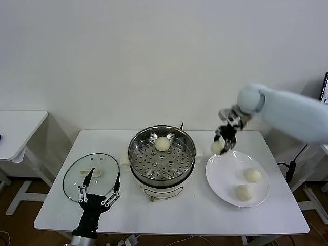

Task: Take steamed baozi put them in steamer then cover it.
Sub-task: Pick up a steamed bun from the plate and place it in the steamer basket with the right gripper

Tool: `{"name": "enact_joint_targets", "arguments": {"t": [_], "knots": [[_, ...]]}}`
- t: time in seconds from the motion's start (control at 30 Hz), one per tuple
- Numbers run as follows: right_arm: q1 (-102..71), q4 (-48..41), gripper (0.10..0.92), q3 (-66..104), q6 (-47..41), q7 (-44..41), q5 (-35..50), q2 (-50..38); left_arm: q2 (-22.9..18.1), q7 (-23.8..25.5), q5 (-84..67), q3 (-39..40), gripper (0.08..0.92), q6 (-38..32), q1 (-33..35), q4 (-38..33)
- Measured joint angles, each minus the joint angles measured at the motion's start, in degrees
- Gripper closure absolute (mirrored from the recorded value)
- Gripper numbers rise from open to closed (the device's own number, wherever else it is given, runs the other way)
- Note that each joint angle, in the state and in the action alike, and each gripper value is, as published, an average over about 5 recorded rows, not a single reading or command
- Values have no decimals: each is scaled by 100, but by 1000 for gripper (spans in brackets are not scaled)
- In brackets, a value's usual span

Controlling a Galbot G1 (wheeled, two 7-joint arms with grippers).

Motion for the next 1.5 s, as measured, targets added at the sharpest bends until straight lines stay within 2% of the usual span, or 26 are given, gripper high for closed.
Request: {"name": "enact_joint_targets", "arguments": {"t": [0.2,0.53,1.0,1.37,1.5], "knots": [[574,180,397,-312,-260,-18,643,643,22,-2,-1,21,177,12,-1,-35],[675,155,397,-679,-783,457,1402,1860,20,-20,-3,21,177,-10,-3,-33],[129,-432,397,-950,-1077,1047,1586,3093,2,-43,-7,-30,177,-71,-15,49],[-209,-807,374,-1000,-1120,1319,1578,3494,3,-60,-16,-45,177,-86,-32,77],[-291,-883,338,-996,-1123,1388,1581,3573,3,-62,-17,-51,177,-86,-31,77]]}}
